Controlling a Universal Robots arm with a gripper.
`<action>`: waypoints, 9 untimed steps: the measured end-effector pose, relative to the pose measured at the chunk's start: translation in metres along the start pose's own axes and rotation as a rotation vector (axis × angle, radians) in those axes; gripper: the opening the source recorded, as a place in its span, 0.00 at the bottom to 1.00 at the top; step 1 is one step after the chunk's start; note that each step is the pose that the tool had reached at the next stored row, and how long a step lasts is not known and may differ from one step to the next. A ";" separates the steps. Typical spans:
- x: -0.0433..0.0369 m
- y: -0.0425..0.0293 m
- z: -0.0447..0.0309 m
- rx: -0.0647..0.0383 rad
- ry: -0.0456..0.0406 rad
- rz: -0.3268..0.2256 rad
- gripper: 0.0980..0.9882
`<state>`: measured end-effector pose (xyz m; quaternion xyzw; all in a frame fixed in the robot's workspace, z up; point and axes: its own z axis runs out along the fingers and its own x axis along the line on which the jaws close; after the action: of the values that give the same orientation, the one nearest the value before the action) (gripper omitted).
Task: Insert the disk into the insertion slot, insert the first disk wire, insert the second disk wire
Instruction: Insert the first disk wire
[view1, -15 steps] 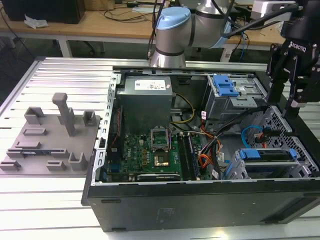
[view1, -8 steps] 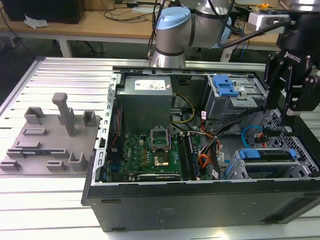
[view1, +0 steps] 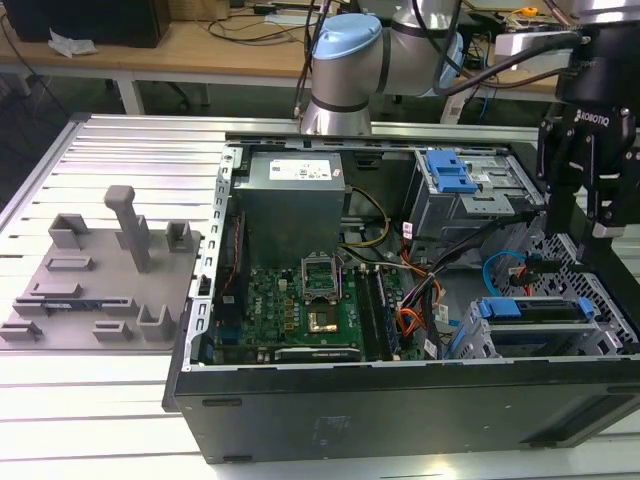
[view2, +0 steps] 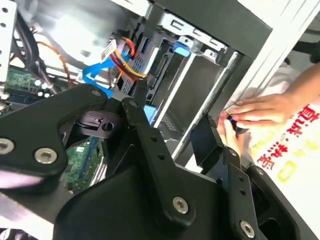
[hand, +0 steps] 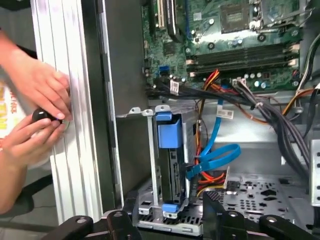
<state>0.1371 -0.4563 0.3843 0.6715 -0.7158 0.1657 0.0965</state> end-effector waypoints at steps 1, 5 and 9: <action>-0.0003 0.0000 0.0006 0.001 0.0009 0.007 0.59; -0.0030 0.0009 0.0074 -0.018 0.0068 0.059 0.59; -0.0057 0.0009 0.0127 -0.017 0.0129 0.051 0.59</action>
<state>0.1377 -0.4556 0.3704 0.6511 -0.7334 0.1662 0.1027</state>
